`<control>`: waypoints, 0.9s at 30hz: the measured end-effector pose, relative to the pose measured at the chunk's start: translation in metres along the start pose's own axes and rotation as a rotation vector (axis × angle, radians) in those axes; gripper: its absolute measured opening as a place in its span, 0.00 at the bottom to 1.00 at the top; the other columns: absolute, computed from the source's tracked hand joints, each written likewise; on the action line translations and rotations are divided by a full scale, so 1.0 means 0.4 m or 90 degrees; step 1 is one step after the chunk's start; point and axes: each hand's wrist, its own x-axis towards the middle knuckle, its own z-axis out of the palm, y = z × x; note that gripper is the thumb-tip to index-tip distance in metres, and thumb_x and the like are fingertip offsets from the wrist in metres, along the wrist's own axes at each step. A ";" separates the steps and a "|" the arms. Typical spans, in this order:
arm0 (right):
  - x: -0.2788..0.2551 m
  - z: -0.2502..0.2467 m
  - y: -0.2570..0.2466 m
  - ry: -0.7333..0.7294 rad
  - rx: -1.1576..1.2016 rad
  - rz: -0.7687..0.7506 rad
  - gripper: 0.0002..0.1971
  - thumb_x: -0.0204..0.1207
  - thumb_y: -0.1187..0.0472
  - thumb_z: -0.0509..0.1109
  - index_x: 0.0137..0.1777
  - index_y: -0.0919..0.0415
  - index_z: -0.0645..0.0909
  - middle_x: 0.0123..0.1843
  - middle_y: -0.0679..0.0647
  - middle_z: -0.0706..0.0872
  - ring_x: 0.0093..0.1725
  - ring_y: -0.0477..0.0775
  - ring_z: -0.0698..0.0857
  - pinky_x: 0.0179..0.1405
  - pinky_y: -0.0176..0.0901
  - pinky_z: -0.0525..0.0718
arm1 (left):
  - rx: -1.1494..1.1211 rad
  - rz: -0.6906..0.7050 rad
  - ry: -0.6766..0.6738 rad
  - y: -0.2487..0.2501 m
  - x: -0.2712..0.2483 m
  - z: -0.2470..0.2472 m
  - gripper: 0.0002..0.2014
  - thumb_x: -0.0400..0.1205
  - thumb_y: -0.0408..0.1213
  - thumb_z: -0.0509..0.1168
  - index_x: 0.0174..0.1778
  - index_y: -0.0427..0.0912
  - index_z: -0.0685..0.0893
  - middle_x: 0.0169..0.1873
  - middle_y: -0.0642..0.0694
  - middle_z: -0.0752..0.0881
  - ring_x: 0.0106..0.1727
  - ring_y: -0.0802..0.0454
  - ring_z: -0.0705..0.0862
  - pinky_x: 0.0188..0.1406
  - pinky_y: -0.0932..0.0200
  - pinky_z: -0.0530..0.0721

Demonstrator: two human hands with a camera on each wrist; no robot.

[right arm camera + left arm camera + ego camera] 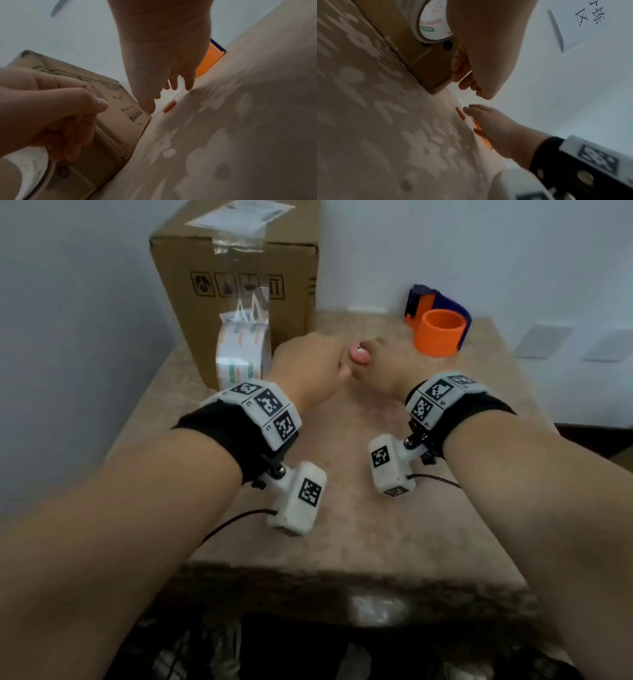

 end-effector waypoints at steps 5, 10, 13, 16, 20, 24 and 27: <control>0.019 0.014 -0.023 -0.094 0.097 -0.017 0.21 0.84 0.53 0.53 0.71 0.63 0.72 0.74 0.65 0.73 0.72 0.65 0.74 0.70 0.53 0.70 | -0.001 -0.033 -0.040 -0.030 -0.003 0.029 0.10 0.82 0.41 0.57 0.39 0.42 0.79 0.33 0.46 0.81 0.35 0.43 0.81 0.33 0.55 0.79; -0.014 0.001 0.006 -0.045 0.114 0.015 0.16 0.81 0.52 0.61 0.60 0.59 0.83 0.62 0.59 0.85 0.62 0.61 0.83 0.47 0.42 0.72 | -0.059 -0.041 0.014 -0.027 -0.018 0.031 0.12 0.82 0.41 0.56 0.37 0.40 0.79 0.29 0.47 0.79 0.34 0.44 0.81 0.29 0.57 0.75; -0.060 0.010 0.016 -0.022 0.158 0.018 0.14 0.80 0.54 0.65 0.56 0.64 0.85 0.58 0.60 0.87 0.51 0.59 0.83 0.40 0.35 0.74 | -0.108 -0.045 0.031 -0.013 -0.035 0.029 0.10 0.82 0.41 0.57 0.37 0.42 0.77 0.32 0.46 0.81 0.36 0.44 0.81 0.34 0.55 0.78; -0.099 0.028 0.032 0.059 0.271 0.031 0.10 0.78 0.56 0.67 0.54 0.62 0.82 0.49 0.56 0.84 0.43 0.51 0.76 0.27 0.24 0.66 | -0.144 -0.047 0.069 -0.003 -0.050 0.030 0.09 0.81 0.41 0.59 0.36 0.43 0.75 0.30 0.49 0.78 0.37 0.45 0.80 0.36 0.55 0.77; -0.131 0.029 0.033 0.030 0.254 0.065 0.21 0.77 0.67 0.64 0.70 0.55 0.72 0.68 0.61 0.79 0.59 0.57 0.80 0.45 0.33 0.73 | -0.116 -0.006 0.137 0.016 -0.061 0.005 0.10 0.81 0.40 0.59 0.34 0.44 0.71 0.28 0.52 0.71 0.36 0.47 0.76 0.33 0.55 0.69; -0.119 0.010 -0.015 -0.066 0.176 0.061 0.28 0.82 0.51 0.59 0.80 0.57 0.61 0.82 0.63 0.63 0.78 0.63 0.67 0.76 0.53 0.66 | -0.063 0.036 0.247 0.011 -0.082 -0.048 0.10 0.82 0.40 0.57 0.35 0.45 0.72 0.34 0.50 0.73 0.39 0.52 0.73 0.35 0.57 0.68; -0.124 0.012 -0.052 -0.117 0.137 0.026 0.24 0.82 0.48 0.58 0.75 0.58 0.71 0.76 0.60 0.75 0.74 0.62 0.74 0.73 0.51 0.70 | 0.016 0.072 0.301 -0.024 -0.114 -0.085 0.10 0.83 0.41 0.57 0.39 0.42 0.78 0.40 0.47 0.76 0.45 0.49 0.73 0.42 0.56 0.70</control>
